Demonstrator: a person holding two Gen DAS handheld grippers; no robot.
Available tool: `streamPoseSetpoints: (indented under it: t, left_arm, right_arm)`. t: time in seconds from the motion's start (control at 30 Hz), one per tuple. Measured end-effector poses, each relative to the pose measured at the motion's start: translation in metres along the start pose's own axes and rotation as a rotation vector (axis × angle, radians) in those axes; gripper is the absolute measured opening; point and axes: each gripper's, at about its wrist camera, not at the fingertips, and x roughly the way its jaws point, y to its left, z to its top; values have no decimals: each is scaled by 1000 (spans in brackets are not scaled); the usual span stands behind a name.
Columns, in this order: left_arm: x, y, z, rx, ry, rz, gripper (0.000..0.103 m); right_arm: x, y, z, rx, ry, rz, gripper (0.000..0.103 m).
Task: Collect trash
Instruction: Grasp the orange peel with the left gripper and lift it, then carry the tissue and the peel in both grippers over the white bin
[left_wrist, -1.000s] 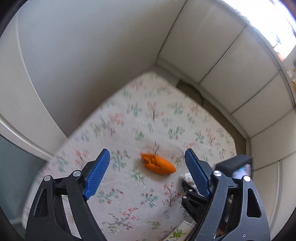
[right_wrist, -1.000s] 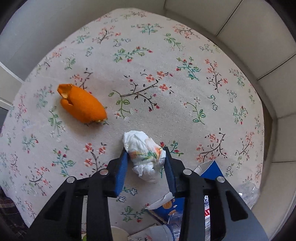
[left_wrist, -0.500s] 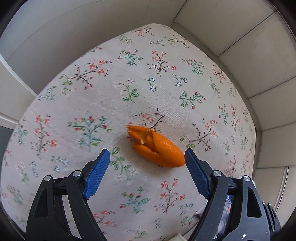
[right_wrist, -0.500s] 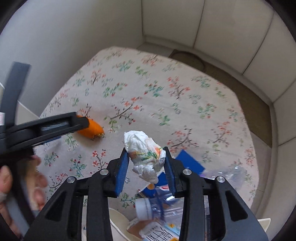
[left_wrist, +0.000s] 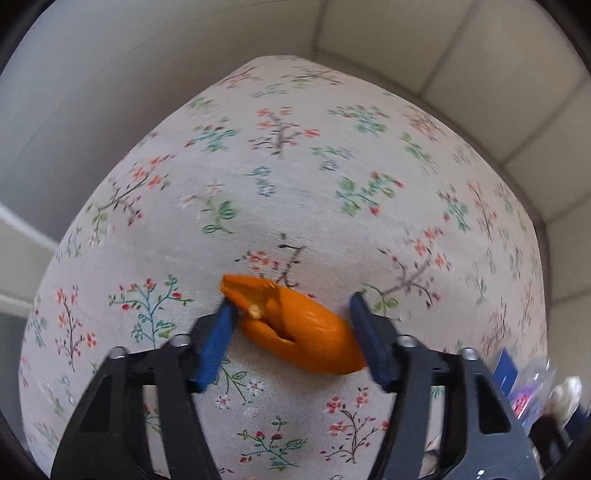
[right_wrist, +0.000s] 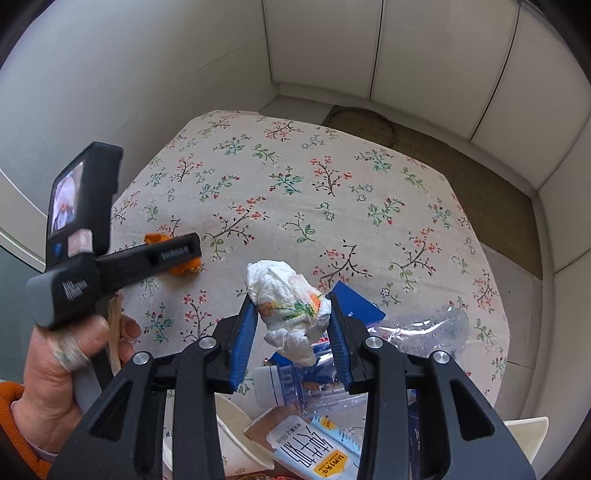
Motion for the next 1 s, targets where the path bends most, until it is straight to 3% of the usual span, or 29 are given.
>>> streamPoseSetpoints:
  t: [0.07,0.17,0.33,0.47,1.0]
  left_arm:
    - [-3,1,1,14,11,-58,29]
    - [-7,10,5,-16,21,-133,20]
    - [-35,36,11,-68,-47,-207,18]
    - [-67,41,9,-73,-105,-218,18]
    - [-170,13,-41,97,-361,-196,18]
  right_arm:
    - [-3,0,-1,6,-7,1,37]
    - [-13,-2,-3,24,-30,17,37]
    - [-33,-1,-9,47,-82,33,37]
    - [-54,-1,-16,74,-139,34,37]
    - [-120,-29,-84,214,-338,-17,37]
